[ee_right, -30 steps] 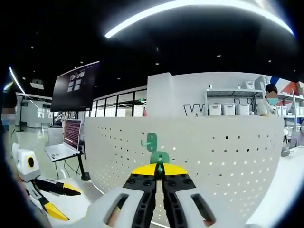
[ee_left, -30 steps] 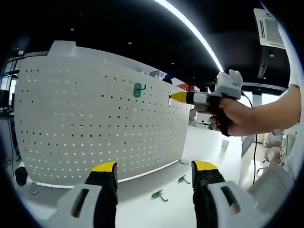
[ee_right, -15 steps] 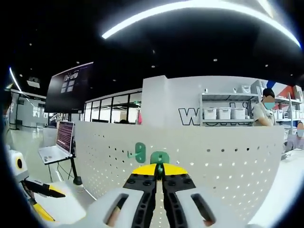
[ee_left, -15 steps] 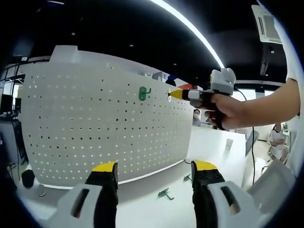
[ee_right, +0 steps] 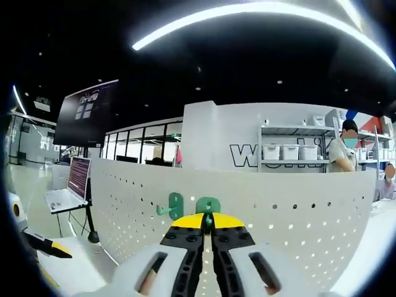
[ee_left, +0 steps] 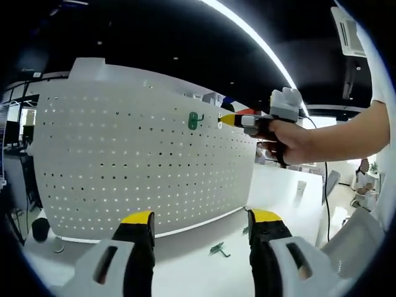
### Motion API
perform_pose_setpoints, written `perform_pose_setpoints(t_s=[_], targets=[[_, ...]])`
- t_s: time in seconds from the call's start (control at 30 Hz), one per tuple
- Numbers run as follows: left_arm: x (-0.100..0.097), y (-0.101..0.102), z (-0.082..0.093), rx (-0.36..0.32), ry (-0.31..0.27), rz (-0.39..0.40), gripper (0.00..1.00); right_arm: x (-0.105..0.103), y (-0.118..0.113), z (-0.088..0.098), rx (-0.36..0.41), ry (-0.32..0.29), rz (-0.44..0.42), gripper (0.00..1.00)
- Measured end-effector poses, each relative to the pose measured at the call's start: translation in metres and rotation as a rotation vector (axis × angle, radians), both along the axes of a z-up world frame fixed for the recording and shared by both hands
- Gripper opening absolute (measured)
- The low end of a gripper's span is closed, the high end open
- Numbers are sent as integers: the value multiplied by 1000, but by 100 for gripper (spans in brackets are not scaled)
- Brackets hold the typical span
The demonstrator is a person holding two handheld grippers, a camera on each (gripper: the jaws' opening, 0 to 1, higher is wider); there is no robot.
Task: Insert the hook assembly into the mounting plate slot until the hook locks in place.
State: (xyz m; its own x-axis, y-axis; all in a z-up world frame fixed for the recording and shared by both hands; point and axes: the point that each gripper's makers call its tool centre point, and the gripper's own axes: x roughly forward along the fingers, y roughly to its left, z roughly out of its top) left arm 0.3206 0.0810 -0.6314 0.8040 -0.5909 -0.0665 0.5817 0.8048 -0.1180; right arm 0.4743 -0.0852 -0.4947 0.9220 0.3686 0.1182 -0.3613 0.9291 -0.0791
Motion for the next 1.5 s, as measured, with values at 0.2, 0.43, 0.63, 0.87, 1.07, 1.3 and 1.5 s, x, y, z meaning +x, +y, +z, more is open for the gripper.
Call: perform_pose_setpoints(t_s=[0.2, 0.43, 0.63, 0.87, 1.07, 1.3, 1.5], targets=[[-2, 1, -1, 5, 4, 1, 62, 8, 2, 3, -14, -16, -15, 1], [-3, 4, -3, 9, 9, 8, 62, 14, 3, 3, -17, -19, -28, 1], [-2, 7, -4, 11, 13, 14, 61, 18, 5, 0, -21, -11, -28, 1], [-1, 9, -6, 13, 16, 19, 60, 22, 5, -1, -20, -7, -33, 1], [-1, 11, -6, 12, 19, 24, 60, 24, 6, -4, -25, 0, -39, 1], [-2, 13, -8, 10, 26, 29, 58, 27, 6, -5, -44, 0, -77, 1], [-1, 12, -8, 8, 27, 25, 57, 28, 7, -5, -36, 19, -126, 1]])
